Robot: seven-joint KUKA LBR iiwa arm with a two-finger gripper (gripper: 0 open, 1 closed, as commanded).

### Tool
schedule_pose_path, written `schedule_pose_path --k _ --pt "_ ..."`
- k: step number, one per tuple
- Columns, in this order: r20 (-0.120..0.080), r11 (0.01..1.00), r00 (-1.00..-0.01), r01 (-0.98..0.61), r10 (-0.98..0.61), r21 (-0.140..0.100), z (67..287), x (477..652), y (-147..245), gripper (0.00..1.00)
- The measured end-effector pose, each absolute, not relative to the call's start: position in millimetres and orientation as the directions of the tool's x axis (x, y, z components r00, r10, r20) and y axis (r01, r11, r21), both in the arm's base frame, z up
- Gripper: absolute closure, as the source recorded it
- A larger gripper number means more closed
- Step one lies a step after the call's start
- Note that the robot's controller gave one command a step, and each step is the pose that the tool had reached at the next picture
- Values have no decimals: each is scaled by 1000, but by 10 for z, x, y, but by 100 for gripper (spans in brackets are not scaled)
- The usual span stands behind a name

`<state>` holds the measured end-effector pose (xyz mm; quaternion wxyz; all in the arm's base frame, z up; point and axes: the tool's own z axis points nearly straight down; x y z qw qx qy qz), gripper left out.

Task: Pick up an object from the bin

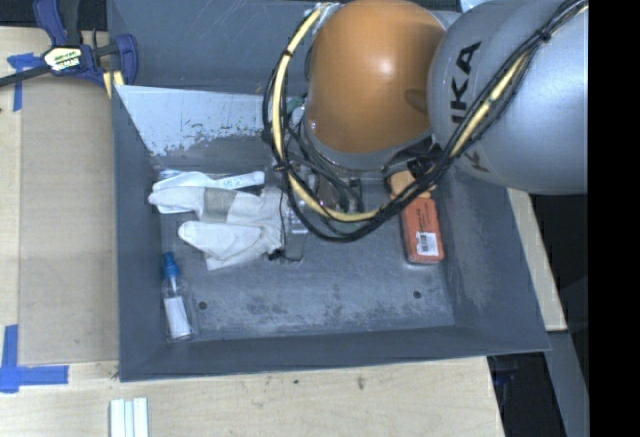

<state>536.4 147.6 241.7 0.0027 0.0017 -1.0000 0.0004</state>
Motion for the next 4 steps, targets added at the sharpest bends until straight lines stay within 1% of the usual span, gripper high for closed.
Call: schedule_pose_path --k 1,2,3,4 --pt "-3 1000 -1000 -1 -1 1 2465 5379 1469 0" --pt "-10 1000 -1000 -19 -19 3 1985 5469 1488 0" --pt "-6 999 -999 -50 -50 1 1329 5595 1433 0" --pt "1 996 -996 -91 -91 0 1136 5648 1590 0"
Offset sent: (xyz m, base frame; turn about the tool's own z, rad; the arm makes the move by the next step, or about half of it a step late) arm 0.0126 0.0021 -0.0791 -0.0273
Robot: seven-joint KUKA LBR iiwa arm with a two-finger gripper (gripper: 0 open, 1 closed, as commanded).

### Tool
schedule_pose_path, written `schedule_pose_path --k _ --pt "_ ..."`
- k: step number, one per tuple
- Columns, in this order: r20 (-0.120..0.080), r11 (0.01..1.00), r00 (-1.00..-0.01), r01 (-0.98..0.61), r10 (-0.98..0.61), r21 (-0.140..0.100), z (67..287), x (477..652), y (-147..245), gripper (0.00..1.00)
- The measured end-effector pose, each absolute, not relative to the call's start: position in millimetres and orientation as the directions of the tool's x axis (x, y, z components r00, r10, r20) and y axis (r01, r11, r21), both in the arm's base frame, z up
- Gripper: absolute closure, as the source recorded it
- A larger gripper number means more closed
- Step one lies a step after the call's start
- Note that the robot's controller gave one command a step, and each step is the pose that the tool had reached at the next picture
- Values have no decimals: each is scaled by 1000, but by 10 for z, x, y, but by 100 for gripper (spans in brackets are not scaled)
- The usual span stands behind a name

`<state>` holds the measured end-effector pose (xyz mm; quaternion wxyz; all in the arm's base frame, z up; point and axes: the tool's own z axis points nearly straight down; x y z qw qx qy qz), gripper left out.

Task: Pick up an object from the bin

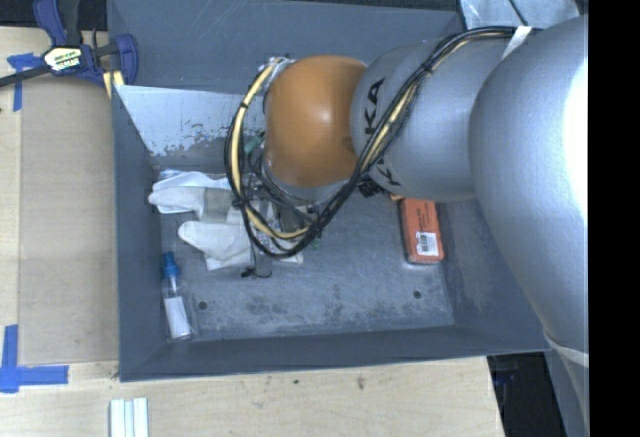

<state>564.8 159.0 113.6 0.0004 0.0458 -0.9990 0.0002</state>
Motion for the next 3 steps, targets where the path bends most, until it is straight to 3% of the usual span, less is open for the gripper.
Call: schedule_pose_path --k 1,2,3 --pt "-4 1000 -1000 -26 -26 3 796 5675 1725 100" --pt "-4 1000 -1000 -26 -26 3 796 5675 1725 100" --pt "-9 999 -999 -33 -33 2 2580 5693 1785 100"
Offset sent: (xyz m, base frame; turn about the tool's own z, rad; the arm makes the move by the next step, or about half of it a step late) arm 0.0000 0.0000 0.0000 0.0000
